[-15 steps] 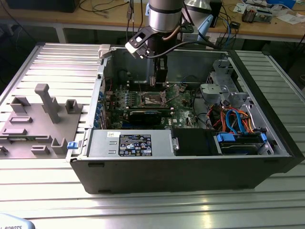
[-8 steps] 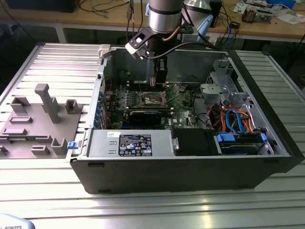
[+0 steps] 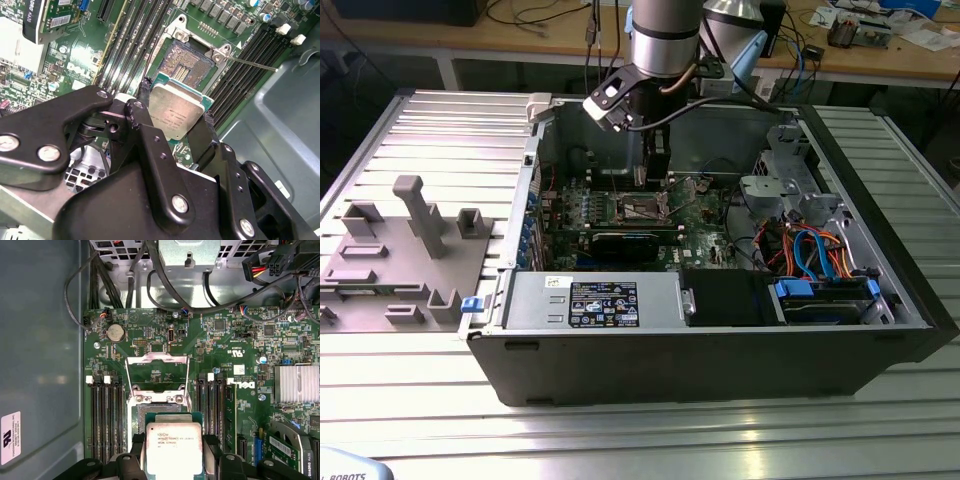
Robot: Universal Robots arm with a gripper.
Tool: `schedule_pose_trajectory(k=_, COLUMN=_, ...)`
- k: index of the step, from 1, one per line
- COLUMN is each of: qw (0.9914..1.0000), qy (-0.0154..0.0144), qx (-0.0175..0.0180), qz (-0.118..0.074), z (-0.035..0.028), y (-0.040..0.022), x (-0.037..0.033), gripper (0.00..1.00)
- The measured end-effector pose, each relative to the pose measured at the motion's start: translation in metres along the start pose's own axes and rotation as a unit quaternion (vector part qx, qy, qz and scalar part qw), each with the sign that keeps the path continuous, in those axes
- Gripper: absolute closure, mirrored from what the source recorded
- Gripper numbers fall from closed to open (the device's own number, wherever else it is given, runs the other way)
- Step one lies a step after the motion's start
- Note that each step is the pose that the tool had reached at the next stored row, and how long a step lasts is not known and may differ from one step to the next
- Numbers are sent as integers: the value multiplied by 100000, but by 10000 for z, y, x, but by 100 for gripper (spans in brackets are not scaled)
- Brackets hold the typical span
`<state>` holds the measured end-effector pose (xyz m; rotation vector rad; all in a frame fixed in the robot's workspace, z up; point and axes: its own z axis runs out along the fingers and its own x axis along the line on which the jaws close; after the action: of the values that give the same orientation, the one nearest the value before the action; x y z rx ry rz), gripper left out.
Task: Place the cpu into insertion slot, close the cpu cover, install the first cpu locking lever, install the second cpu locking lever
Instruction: 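Place the cpu into insertion slot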
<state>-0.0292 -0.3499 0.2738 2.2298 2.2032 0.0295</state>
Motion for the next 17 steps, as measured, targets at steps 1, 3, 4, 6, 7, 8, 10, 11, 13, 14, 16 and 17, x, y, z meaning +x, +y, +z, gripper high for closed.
schedule_pose_trajectory(k=1, qw=100000, qy=1, qx=0, qz=0, z=1, y=0, x=0, gripper=46)
schedule_pose_trajectory(k=3, qw=100000, qy=1, qx=-2, qz=0, z=13, y=0, x=0, gripper=46)
schedule_pose_trajectory(k=4, qw=100000, qy=4, qx=-1, qz=3, z=14, y=0, x=0, gripper=46)
schedule_pose_trajectory(k=6, qw=100000, qy=3, qx=-2, qz=0, z=17, y=0, x=0, gripper=46)
schedule_pose_trajectory(k=7, qw=100000, qy=2, qx=0, qz=1, z=18, y=0, x=0, gripper=46)
schedule_pose_trajectory(k=8, qw=100000, qy=1, qx=1, qz=0, z=39, y=-1, x=0, gripper=46)
schedule_pose_trajectory(k=10, qw=100000, qy=0, qx=-2, qz=0, z=57, y=-1, x=0, gripper=46)
schedule_pose_trajectory(k=11, qw=100000, qy=1, qx=-2, qz=0, z=58, y=-1, x=0, gripper=46)
schedule_pose_trajectory(k=13, qw=100000, qy=3, qx=-2, qz=2, z=61, y=-1, x=0, gripper=46)
schedule_pose_trajectory(k=14, qw=100000, qy=4, qx=-2, qz=2, z=62, y=-1, x=0, gripper=46)
schedule_pose_trajectory(k=16, qw=100000, qy=2, qx=-2, qz=-1, z=67, y=-1, x=0, gripper=46)
schedule_pose_trajectory(k=17, qw=100000, qy=0, qx=0, qz=2, z=68, y=-1, x=0, gripper=46)
